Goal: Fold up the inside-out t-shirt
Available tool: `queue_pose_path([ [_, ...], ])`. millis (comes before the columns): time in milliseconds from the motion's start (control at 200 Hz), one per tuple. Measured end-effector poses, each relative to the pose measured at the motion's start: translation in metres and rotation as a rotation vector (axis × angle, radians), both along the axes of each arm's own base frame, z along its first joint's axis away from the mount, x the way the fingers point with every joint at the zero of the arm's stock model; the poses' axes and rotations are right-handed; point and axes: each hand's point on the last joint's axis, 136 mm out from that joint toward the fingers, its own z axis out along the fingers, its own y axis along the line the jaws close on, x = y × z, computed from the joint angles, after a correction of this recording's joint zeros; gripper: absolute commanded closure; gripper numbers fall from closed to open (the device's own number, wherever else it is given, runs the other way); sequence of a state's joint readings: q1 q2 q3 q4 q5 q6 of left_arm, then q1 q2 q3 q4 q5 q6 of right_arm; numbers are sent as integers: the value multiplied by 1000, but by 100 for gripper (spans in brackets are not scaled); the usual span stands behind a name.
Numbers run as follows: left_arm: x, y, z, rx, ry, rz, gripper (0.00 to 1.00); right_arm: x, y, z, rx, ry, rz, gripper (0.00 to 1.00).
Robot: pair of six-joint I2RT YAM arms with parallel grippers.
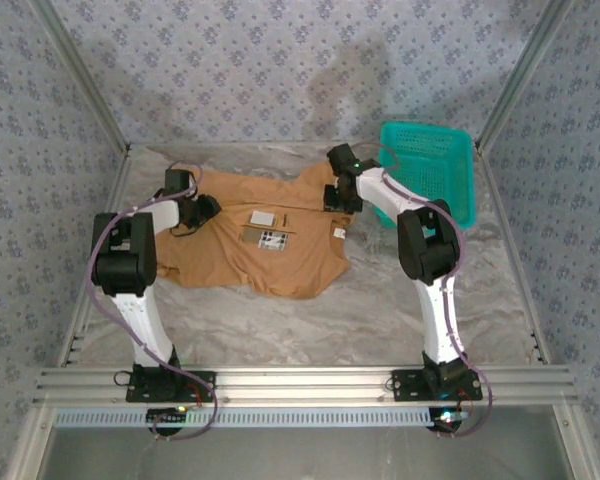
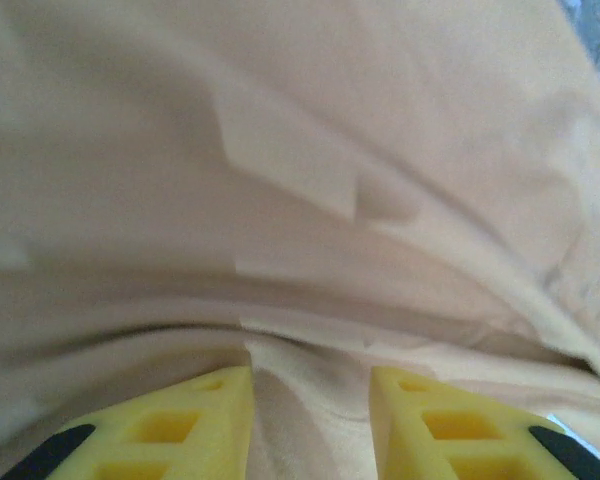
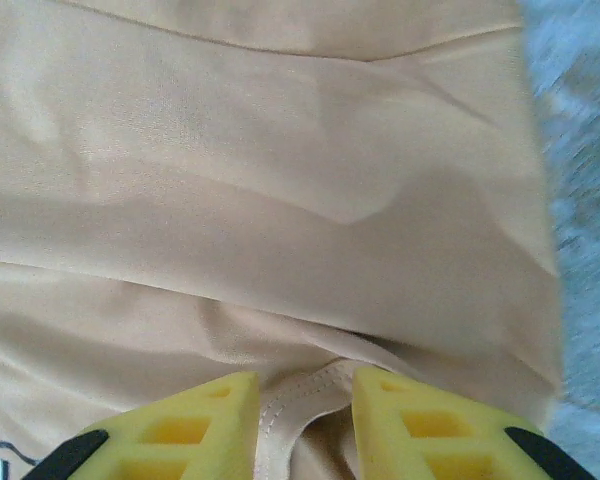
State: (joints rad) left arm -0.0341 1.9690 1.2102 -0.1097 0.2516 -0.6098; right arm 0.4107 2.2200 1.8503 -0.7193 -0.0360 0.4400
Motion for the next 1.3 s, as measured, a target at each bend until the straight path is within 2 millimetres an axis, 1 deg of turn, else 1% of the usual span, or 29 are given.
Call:
queue_pose_path([
  [45, -6, -1, 3, 11, 3, -10, 60, 0, -1, 8, -7, -12, 10, 68],
  [70, -12, -3, 5, 20, 5, -19, 59, -2, -1, 12, -11, -15, 17, 68],
  [110, -24, -6, 13, 35, 2, -37, 58, -10, 0, 18, -13, -19, 31, 67],
  [140, -34, -10, 20, 46, -6, -56, 57, -20, 1, 21, -13, -18, 43, 67],
  [205, -56, -27, 43, 66, -55, -124, 55, -55, 5, 28, 2, -10, 81, 62],
  [285, -90, -63, 76, 67, -158, -252, 54, -110, 17, 34, 61, 7, 129, 53],
  [310, -99, -73, 83, 63, -186, -286, 54, -127, 21, 34, 85, 11, 153, 51],
  [325, -108, -82, 88, 52, -207, -317, 54, -137, 24, 34, 102, 15, 159, 49],
  [355, -123, -94, 93, 37, -235, -362, 54, -158, 32, 32, 140, 21, 185, 45],
  [395, -141, -103, 96, 17, -258, -404, 54, -183, 40, 28, 173, 39, 217, 41],
  [425, -154, -106, 93, 6, -262, -422, 54, -198, 45, 23, 194, 53, 233, 40],
  [470, -169, -106, 85, -5, -253, -431, 54, -216, 52, 15, 208, 69, 263, 39],
  [505, -180, -103, 77, -13, -237, -428, 55, -227, 57, 8, 213, 85, 275, 39],
  [590, -202, -96, 56, -32, -177, -408, 57, -246, 68, -1, 220, 106, 291, 39],
  [670, -214, -93, 44, -53, -134, -388, 59, -252, 80, -2, 238, 105, 298, 39],
  [725, -219, -93, 39, -69, -111, -377, 60, -252, 86, -6, 242, 101, 296, 44],
  [780, -222, -94, 36, -88, -91, -364, 61, -250, 87, -16, 229, 110, 275, 61],
  [820, -225, -96, 34, -105, -77, -359, 61, -248, 85, -25, 205, 118, 261, 76],
  [854, -226, -97, 33, -120, -68, -354, 61, -245, 82, -32, 183, 126, 243, 86],
  [889, -228, -99, 32, -134, -60, -352, 61, -242, 80, -37, 167, 131, 228, 94],
  [924, -229, -102, 30, -148, -53, -354, 61, -237, 78, -38, 154, 131, 217, 100],
  [989, -232, -111, 28, -170, -37, -370, 59, -228, 75, -32, 146, 117, 197, 100],
  [1109, -240, -133, 23, -204, -24, -446, 53, -212, 80, -6, 180, 65, 181, 100],
  [1224, -249, -155, 16, -215, 1, -529, 49, -210, 84, 17, 221, 35, 189, 100],
  [1299, -251, -167, 12, -207, 15, -574, 48, -210, 86, 24, 236, 32, 195, 100],
])
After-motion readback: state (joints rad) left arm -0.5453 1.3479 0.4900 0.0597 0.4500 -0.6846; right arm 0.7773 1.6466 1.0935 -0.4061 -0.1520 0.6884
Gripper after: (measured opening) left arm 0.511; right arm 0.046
